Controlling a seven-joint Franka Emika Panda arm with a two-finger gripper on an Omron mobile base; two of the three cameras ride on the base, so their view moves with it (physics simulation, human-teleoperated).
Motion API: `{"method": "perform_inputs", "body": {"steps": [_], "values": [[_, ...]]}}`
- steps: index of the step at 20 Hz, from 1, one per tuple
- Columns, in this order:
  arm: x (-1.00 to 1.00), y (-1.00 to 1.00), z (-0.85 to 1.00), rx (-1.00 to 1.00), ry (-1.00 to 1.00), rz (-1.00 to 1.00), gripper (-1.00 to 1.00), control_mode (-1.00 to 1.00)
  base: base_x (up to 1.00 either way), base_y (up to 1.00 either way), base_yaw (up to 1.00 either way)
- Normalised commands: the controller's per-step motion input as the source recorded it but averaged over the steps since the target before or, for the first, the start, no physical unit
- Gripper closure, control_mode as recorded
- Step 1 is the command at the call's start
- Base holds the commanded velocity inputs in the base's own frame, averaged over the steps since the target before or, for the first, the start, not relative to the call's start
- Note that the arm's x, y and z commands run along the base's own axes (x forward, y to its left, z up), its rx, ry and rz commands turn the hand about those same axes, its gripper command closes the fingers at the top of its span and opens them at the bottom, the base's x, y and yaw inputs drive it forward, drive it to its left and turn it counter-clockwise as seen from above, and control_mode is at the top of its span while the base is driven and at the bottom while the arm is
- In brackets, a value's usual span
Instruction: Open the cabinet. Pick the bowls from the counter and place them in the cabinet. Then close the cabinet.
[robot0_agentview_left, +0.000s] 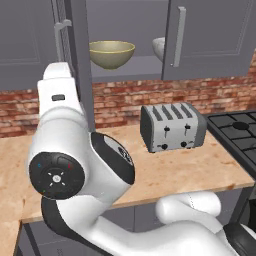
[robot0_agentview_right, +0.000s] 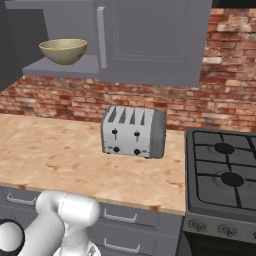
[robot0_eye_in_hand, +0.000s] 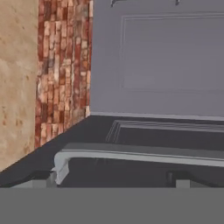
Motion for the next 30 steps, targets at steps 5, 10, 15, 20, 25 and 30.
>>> {"method": "perform_inputs", "body": {"steps": [5, 10, 15, 20, 25, 30], "values": [[0.3, 0.08, -0.13, -0.03, 0.0, -0.11, -1.0, -1.0, 0.0, 0.0, 0.0], [0.41, 0.22, -0.21, -0.04, 0.0, -0.03, -1.0, -1.0, 0.0, 0.0, 0.0], [0.37, 0.17, -0.17, -0.02, 0.0, 0.0, -1.0, -1.0, 0.0, 0.0, 0.0], [0.15, 0.0, -0.02, -0.04, 0.09, -0.05, -1.0, -1.0, 0.0, 0.0, 0.0], [0.0, -0.26, 0.0, -0.07, 0.26, -0.07, -1.0, -1.0, 0.0, 0.0, 0.0], [0.0, -0.42, 0.0, -0.06, 0.25, -0.03, -1.0, -1.0, 0.0, 0.0, 0.0]]}}
